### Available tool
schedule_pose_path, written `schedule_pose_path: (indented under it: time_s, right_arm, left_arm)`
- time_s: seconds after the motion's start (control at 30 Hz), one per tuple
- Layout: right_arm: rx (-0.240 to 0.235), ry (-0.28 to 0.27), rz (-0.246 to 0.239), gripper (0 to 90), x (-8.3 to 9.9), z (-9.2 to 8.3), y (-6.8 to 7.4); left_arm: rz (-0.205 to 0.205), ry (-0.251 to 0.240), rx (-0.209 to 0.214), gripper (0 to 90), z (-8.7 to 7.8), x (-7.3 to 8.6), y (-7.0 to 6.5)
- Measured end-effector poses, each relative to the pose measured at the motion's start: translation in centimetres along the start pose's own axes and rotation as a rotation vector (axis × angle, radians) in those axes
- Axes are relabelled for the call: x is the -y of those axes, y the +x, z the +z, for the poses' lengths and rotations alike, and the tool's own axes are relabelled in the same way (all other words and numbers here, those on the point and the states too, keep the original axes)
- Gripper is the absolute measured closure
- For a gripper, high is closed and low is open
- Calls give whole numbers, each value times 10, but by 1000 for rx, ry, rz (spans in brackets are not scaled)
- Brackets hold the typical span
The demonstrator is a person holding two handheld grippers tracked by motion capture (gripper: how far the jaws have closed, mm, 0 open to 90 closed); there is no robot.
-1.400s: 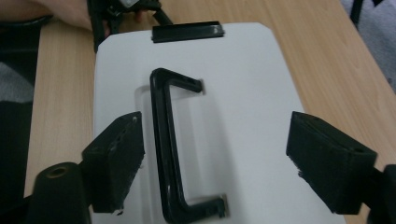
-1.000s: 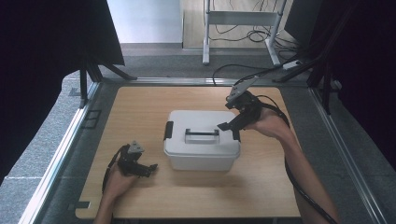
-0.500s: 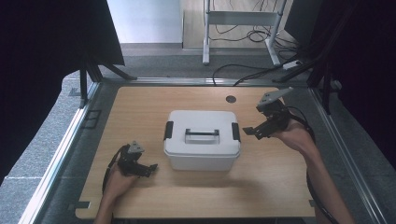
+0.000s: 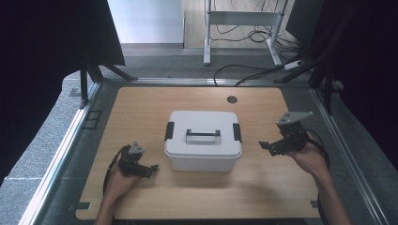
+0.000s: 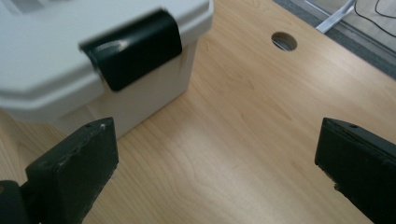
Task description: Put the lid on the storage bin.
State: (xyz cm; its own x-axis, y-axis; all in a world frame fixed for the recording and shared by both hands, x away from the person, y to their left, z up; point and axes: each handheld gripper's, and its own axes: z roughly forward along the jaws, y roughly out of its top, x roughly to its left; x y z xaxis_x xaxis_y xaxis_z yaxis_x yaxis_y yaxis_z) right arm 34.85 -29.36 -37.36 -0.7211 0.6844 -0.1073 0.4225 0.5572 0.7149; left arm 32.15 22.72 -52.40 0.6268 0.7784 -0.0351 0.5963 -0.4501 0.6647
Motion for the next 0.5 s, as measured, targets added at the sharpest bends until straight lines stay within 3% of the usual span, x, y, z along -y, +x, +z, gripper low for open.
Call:
schedule_pose_path:
  time_s: [0.27, 0.5]
  right_arm:
    - [44, -47, 123, 0, 61, 23, 6]
    - [68, 30, 162, 0, 103, 56, 16]
  left_arm:
    - [1, 0, -1, 0, 0, 0, 0]
    - [-4, 0, -4, 0, 0, 0, 0]
